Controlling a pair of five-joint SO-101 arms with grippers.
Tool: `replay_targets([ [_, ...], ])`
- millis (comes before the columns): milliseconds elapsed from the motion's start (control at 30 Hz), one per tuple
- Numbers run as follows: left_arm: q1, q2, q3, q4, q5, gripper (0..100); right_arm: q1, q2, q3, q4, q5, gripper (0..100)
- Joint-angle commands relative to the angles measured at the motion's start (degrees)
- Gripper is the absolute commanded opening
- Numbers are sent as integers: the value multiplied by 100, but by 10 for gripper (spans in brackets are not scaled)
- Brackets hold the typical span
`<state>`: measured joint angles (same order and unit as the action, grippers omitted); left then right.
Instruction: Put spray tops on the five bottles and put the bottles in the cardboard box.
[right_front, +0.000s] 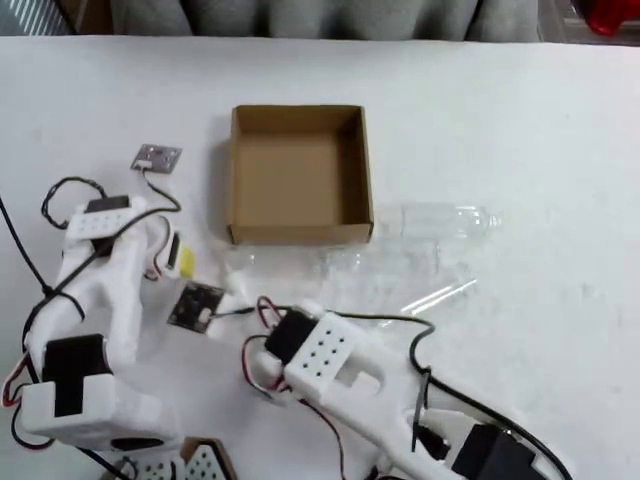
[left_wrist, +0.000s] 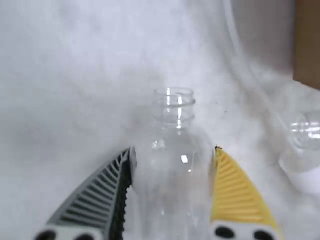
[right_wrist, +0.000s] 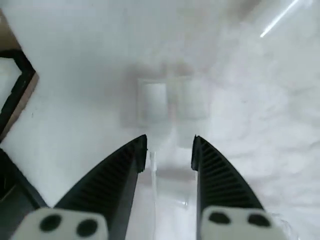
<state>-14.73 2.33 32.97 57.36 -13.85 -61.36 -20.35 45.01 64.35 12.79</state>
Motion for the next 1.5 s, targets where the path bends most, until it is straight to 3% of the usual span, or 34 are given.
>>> replay_targets([
  [0,-92,-22,-387,-141,18,35,-57,-154,141,-356,-105,120],
  [200,-523,-48,-466,-132,105,35,-57,-207,299,-488,-105,120],
  [533,-1429,-13,-703,-290,1020,35,-75,-207,316,-470,-105,119],
  [833,-1429,-13,-703,-299,1011,35,-321,-145,501,-708,-97,119],
  [1000,-1420,-13,-703,-299,1011,35,-171,-145,738,-989,519,122],
  [1233,-1323,-13,-668,-299,1002,35,-13,-127,774,-1103,580,124],
  [1467,-1270,-13,-659,-299,993,35,-22,637,571,-1270,589,124],
])
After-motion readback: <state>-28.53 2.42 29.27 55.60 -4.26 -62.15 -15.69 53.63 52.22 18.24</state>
